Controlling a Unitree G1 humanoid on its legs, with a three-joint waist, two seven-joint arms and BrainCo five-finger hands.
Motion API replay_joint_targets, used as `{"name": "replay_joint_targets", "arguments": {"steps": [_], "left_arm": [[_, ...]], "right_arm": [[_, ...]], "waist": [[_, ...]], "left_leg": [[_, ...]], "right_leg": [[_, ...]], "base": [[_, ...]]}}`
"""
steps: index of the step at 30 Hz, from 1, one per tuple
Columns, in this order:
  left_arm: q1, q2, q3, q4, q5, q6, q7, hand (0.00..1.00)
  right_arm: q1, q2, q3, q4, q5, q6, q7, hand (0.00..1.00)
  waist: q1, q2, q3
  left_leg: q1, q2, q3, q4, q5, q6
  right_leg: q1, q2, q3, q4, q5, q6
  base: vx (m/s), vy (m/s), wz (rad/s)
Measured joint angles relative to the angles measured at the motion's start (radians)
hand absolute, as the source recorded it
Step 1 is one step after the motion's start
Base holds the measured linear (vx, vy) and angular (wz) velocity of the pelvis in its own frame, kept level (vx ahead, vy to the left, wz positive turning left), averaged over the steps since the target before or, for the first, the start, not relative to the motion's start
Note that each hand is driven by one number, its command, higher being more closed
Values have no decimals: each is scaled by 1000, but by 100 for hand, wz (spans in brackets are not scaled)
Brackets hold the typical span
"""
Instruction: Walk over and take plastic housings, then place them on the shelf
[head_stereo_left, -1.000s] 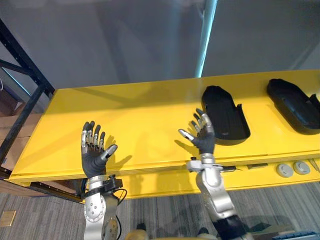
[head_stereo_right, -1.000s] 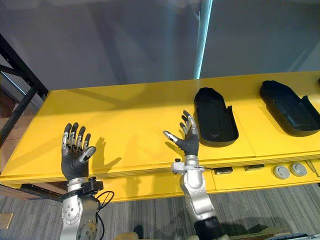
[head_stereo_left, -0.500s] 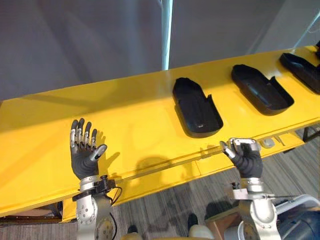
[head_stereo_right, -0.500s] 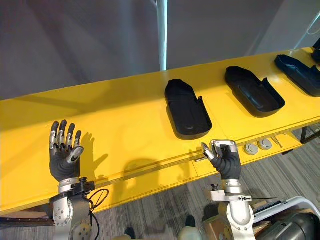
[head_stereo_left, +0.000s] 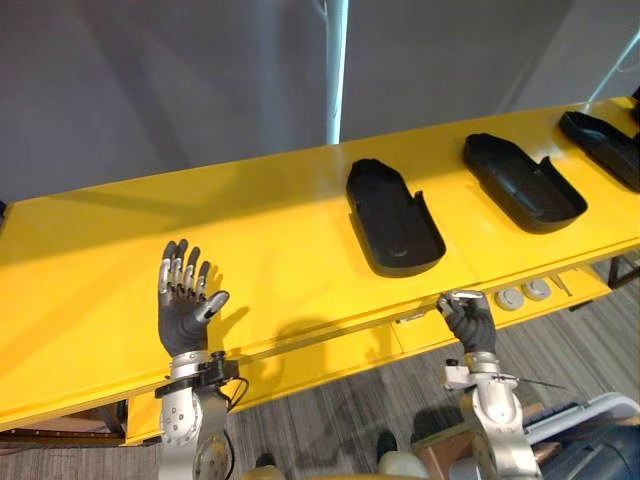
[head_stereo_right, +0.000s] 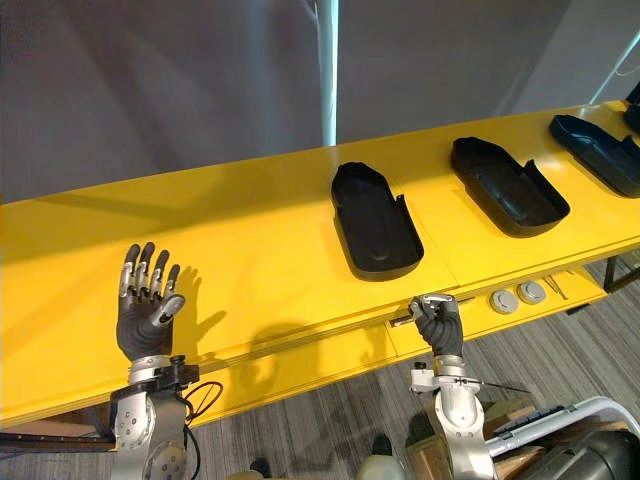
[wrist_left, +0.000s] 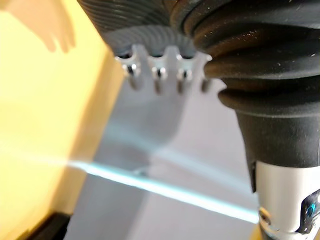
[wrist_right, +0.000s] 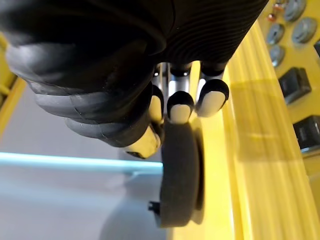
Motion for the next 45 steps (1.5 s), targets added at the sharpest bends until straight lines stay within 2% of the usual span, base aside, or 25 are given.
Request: {"name": "replay_joint_targets", "arguments": {"steps": [3, 8, 16, 27, 41, 45], "left_arm": [[0, 0, -1, 0, 0, 5, -10, 0], [0, 0, 0, 0, 7, 7, -21, 0], [0, 0, 3, 0, 10, 38, -25, 0], [1, 0, 28, -1, 10, 46, -25, 0], [-7, -2, 44, -8, -2, 58, -54, 0], [-39, -7, 44, -8, -2, 63, -53, 0]], "right_arm": [[-36, -4, -11, 57, -2, 0, -20, 100], [-96, -14, -30, 130, -30, -14, -42, 100], [-154, -15, -35, 215, -26, -22, -34, 100], [-272, -50, -40, 364, -17, -16, -9, 100], [-393, -60, -62, 455, 3, -39, 1, 100], [-429, -70, -69, 470, 2, -44, -21, 100]], "waist": [[3, 13, -8], [7, 13, -9], [24, 13, -9], [34, 12, -8], [36, 23, 42], [36, 26, 57]], "left_leg": [[-11, -3, -23, 0, 9, 2], [-8, -7, -39, -1, 16, 4], [-5, -8, -54, 0, 22, 4], [-11, -21, -86, -3, 37, 10], [-15, -23, -112, -21, 60, 10], [-27, -29, -126, -20, 68, 13]], "right_leg": [[2, -4, -20, 0, 0, 0], [18, -9, -38, 1, 0, 0], [31, -11, -52, 5, 0, 0], [33, -26, -77, 29, -9, 2], [23, -32, -103, 64, -29, -1], [11, -39, -112, 74, -31, -1]], "base": [[-17, -7, 18], [-19, 1, 9], [-13, -2, 5], [-16, 6, 7], [-11, -4, 6], [9, 2, 9]]}}
